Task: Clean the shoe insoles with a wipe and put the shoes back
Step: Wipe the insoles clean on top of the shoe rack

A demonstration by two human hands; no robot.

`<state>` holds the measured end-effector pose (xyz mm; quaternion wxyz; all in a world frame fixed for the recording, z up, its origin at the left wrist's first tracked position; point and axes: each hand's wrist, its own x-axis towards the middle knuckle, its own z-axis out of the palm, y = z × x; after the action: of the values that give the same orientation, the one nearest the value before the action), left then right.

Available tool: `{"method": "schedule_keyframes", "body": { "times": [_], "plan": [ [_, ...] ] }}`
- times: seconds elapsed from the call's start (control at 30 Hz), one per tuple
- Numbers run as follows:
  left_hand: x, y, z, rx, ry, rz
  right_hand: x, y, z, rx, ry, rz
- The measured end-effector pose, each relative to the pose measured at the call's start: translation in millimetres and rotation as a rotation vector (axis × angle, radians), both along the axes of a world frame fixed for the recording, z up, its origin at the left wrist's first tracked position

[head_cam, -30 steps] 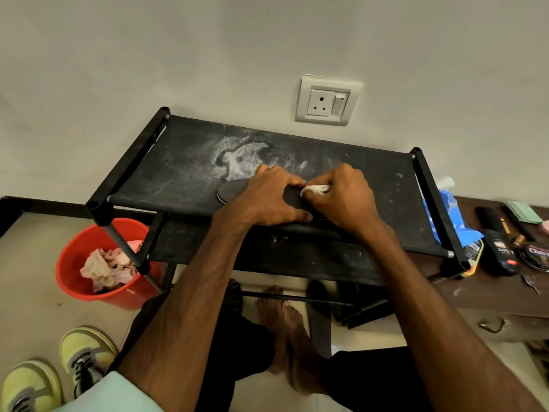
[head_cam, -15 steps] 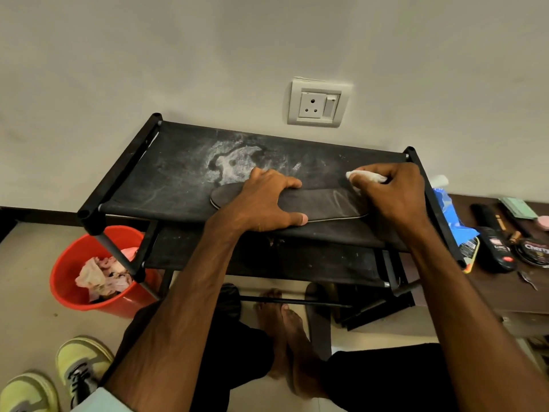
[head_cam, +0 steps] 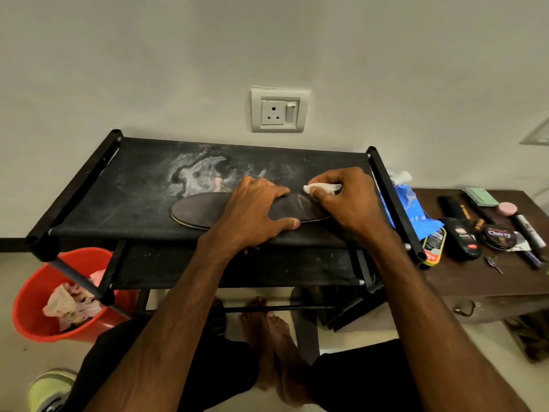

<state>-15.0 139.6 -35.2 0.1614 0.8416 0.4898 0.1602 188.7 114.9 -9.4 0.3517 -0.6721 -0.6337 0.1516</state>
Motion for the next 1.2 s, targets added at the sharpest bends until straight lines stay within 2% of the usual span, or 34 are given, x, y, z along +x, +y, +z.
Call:
{"method": "schedule_keyframes", "body": {
  "times": [0.37, 0.83, 1.03, 1.2],
  "plan": [
    [-15, 2, 9, -0.053, 0.029, 0.011, -13, 3, -3, -0.089, -0.03, 0.079],
    [-21, 4, 9, -0.079, -0.021, 0.019, -17, 5, 1, -0.018, -0.017, 0.097],
    [-24, 5, 6, -0.079, -0.045, -0.006, -35, 4, 3, -0.069, -0.12, 0.198],
    [-23, 5, 4, -0.116, -0.095, 0.041, -17, 7, 5, -0.083, -0.176, 0.108]
  ]
}}
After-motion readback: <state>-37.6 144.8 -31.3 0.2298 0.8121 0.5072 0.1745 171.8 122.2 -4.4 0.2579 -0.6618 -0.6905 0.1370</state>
